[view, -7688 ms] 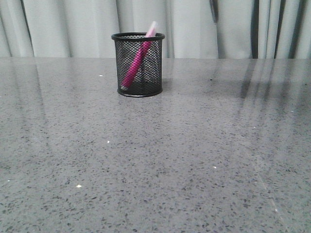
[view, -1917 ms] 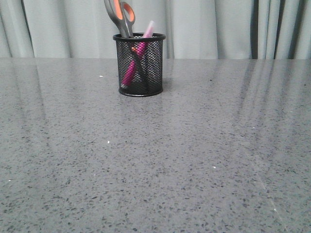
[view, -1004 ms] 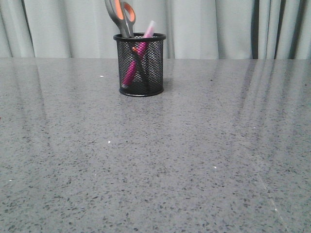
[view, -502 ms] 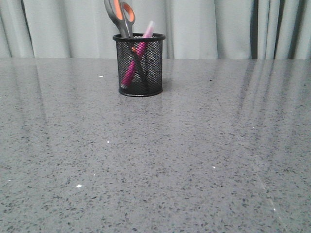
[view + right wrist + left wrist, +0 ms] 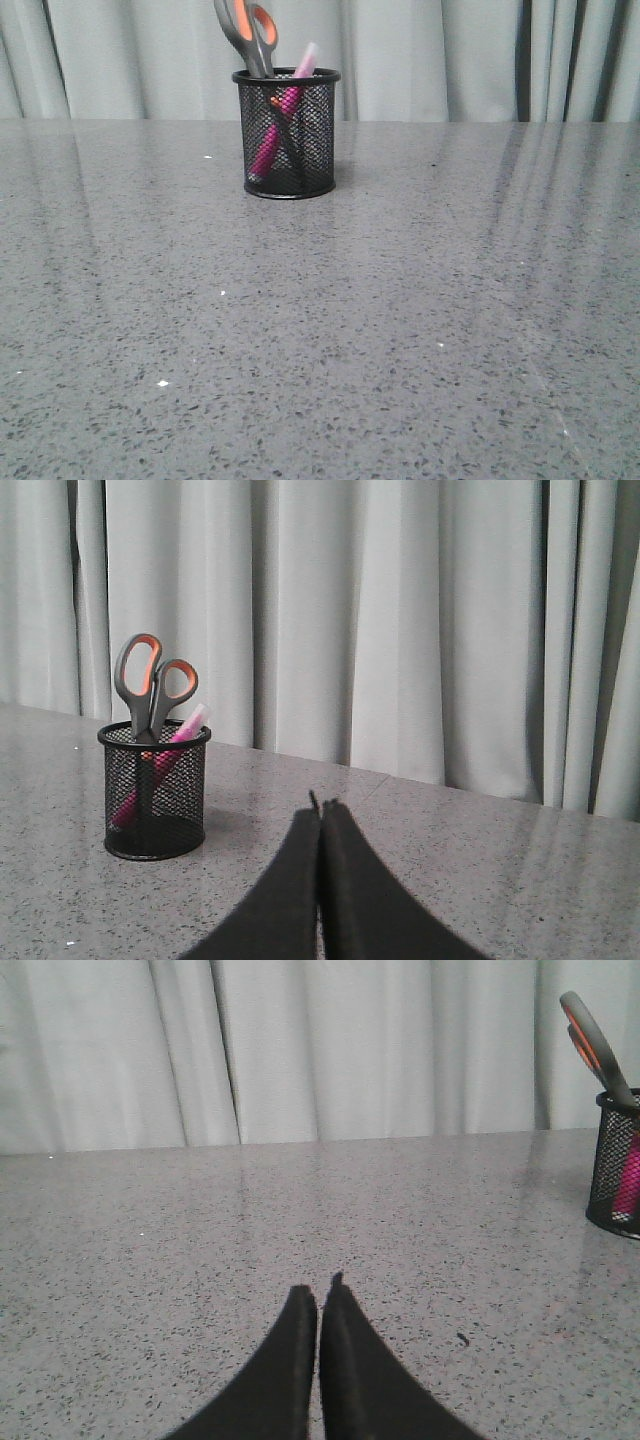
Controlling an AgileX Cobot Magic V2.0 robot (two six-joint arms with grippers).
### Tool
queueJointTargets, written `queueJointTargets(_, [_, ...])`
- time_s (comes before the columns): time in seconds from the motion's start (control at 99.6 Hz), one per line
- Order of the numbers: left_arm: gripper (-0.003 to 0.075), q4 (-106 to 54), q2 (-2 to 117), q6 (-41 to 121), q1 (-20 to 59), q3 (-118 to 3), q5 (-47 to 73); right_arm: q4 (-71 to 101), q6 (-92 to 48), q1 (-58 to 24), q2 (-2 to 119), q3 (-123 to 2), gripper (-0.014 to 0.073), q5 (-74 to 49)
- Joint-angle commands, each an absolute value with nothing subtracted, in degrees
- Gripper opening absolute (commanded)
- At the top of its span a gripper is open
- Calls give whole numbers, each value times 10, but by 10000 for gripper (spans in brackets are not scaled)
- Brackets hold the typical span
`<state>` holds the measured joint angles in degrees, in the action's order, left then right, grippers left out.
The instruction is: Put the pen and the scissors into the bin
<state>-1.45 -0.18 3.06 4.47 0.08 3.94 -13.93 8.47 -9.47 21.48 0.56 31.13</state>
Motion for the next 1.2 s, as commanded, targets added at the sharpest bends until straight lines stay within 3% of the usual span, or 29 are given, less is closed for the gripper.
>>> queueJointTargets(0.0, [-22,-20,-17,24,49,15,0,-138,82,-92,217,14,-74,351])
queueJointTargets(0.723, [-22,-20,-17,24,49,14,0,-138,82,-92,200,14,-74,343])
queueJointTargets(0.893, [-22,-20,-17,24,48,14,0,-13,62,-89,154,14,-74,212])
queueJointTargets(1.194, [-21,-20,-17,24,48,14,0,-12,6,-50,67,15,-74,65])
